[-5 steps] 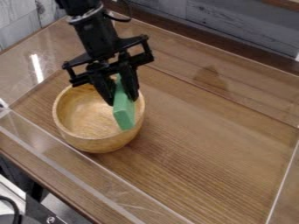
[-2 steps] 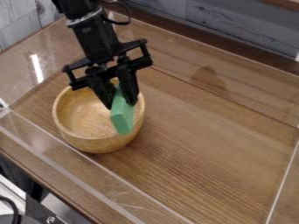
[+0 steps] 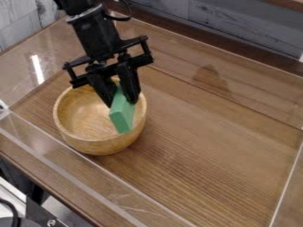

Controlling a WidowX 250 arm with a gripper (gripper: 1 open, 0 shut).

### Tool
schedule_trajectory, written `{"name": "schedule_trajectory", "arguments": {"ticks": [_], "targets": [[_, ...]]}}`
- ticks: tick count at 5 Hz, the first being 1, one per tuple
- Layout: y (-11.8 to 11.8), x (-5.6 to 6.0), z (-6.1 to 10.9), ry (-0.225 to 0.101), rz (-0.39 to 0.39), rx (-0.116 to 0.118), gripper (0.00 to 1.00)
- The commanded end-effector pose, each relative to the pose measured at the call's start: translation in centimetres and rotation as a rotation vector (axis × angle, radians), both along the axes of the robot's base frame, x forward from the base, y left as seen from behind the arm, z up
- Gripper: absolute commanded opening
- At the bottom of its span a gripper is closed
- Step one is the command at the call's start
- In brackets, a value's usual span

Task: Put the green block in the brown bowl

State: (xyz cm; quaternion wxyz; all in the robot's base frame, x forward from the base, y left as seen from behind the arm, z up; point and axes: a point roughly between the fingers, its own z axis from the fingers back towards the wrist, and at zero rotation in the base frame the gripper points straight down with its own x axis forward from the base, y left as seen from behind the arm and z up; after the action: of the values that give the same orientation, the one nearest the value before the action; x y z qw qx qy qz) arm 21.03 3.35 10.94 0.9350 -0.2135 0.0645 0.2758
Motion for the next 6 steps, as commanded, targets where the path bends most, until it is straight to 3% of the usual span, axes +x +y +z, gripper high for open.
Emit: {"name": "schedule_trajectory", "arguments": {"ticks": [1,6], "targets": [[0.7,1.0,0.7,-0.049,0.007,0.013,0.0],[1.3,2.5,-1.0,-0.048,0.005,0.005,0.0]]}}
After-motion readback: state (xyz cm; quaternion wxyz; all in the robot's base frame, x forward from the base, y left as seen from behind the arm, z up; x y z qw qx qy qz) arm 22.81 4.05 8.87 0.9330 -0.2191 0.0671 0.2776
